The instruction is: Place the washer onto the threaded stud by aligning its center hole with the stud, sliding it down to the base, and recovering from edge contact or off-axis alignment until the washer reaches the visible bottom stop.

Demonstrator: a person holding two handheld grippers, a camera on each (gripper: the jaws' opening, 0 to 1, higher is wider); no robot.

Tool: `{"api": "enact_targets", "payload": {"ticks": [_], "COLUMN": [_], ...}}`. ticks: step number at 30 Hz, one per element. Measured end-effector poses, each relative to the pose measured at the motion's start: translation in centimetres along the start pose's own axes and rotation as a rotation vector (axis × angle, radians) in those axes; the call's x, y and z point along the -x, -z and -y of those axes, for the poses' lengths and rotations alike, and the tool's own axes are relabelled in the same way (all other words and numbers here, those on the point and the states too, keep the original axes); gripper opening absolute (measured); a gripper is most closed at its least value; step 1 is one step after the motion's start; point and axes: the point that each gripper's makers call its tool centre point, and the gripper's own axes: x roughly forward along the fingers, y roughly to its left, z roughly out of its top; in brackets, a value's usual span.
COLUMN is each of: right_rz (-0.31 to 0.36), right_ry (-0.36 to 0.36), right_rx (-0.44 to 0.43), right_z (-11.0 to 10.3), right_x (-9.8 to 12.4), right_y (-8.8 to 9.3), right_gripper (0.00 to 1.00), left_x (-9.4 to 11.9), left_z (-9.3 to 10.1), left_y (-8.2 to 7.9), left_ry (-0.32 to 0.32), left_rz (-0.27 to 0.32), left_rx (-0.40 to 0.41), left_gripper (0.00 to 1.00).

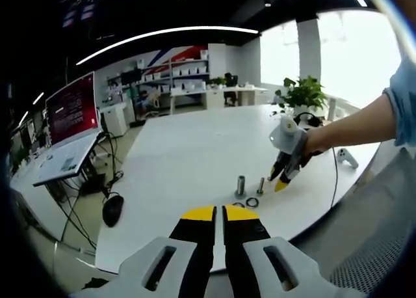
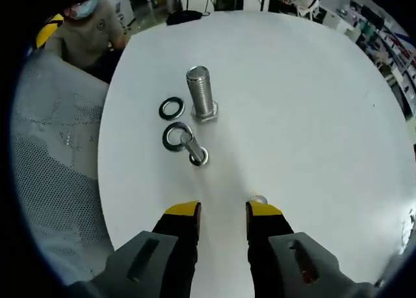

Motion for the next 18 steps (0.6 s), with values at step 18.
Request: {"api": "enact_targets", "payload": {"ticks": [18], "right_rz": [0.002], "right_ry": [0.040], "right_rx": [-0.081], "right_z": [2.2], "right_x": [0.4], "right_y": [1.5], "right_gripper": [0.26], "left_x": [0.0], "left_z": [0.0], "left_y": [0.1], "left_ry": [-0.001], "left_rz": [-0.007], "left_rx": [-0.002], "left_gripper": [0.01]}}
